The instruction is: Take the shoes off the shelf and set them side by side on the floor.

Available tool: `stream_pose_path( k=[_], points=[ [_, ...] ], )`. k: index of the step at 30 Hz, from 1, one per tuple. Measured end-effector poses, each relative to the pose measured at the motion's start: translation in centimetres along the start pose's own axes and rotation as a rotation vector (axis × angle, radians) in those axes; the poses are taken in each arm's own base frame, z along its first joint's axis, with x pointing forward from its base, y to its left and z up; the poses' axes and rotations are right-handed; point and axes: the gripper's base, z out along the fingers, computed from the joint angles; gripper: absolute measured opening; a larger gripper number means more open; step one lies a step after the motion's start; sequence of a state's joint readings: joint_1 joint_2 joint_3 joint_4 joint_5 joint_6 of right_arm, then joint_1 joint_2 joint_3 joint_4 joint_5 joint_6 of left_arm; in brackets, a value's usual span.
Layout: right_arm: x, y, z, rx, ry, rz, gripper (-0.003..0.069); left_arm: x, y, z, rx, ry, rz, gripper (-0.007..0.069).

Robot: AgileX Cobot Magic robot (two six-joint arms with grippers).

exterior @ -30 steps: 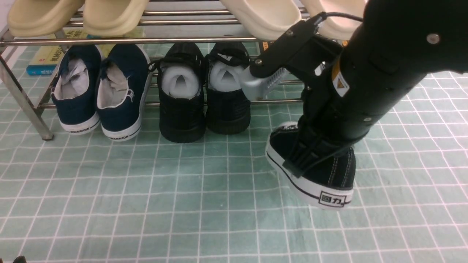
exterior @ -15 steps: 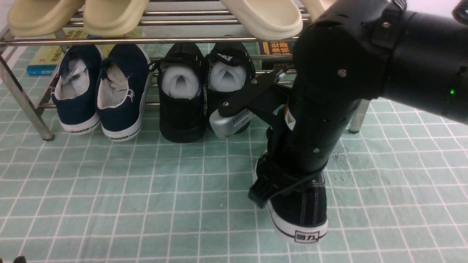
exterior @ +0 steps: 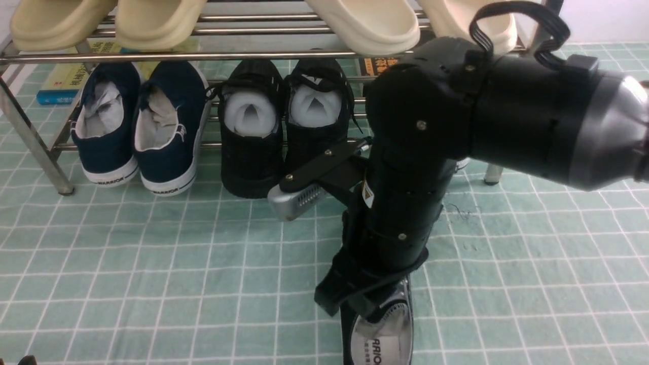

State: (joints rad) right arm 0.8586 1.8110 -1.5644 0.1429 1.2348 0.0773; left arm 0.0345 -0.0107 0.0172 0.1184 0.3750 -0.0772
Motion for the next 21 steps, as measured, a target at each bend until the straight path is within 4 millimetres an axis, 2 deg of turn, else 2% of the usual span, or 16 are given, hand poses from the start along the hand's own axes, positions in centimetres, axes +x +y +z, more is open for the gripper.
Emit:
stream_pose_path(
  k=[3, 5, 7, 8, 10, 11, 12, 13, 15, 18, 21],
  points=[
    [0.0, -0.2, -0.3, 0.023, -0.009, -0.034, 0.0317, 0.0, 0.0, 0.0, 0.000, 0.000, 0.000, 0.0243],
    [0.1, -0.6, -0.8, 0.040, -0.023, -0.044, 0.0298, 0.0, 0.0, 0.0, 0.000, 0.000, 0.000, 0.0243],
    [0.4, -1.5, -2.3, 0.071, -0.061, -0.038, 0.0218, 0.0, 0.0, 0.0, 0.000, 0.000, 0.000, 0.0243],
    [0.4, -1.7, -2.4, 0.074, -0.066, -0.033, 0.0210, 0.0, 0.0, 0.0, 0.000, 0.000, 0.000, 0.0243],
    [0.9, -3.4, -4.7, 0.099, -0.124, 0.004, 0.0096, 0.0, 0.0, 0.0, 0.000, 0.000, 0.000, 0.0243],
    [0.9, -3.3, -4.8, 0.098, -0.128, 0.003, 0.0087, 0.0, 0.0, 0.0, 0.000, 0.000, 0.000, 0.0243],
    [1.3, -4.8, -6.6, 0.111, -0.174, 0.045, 0.0012, 0.0, 0.0, 0.0, 0.000, 0.000, 0.000, 0.0243],
    [1.6, -5.2, -7.2, 0.115, -0.191, 0.060, -0.0004, 0.0, 0.0, 0.0, 0.000, 0.000, 0.000, 0.0243],
    [2.2, -6.7, -8.7, 0.129, -0.230, 0.127, -0.0014, 0.0, 0.0, 0.0, 0.000, 0.000, 0.000, 0.0243],
    [3.3, -8.4, -9.8, 0.147, -0.253, 0.213, -0.0014, 0.0, 0.0, 0.0, 0.000, 0.000, 0.000, 0.0243],
    [4.9, -9.9, -8.7, 0.160, -0.201, 0.276, -0.0013, 0.0, 0.0, 0.0, 0.000, 0.000, 0.000, 0.0243]
  ],
)
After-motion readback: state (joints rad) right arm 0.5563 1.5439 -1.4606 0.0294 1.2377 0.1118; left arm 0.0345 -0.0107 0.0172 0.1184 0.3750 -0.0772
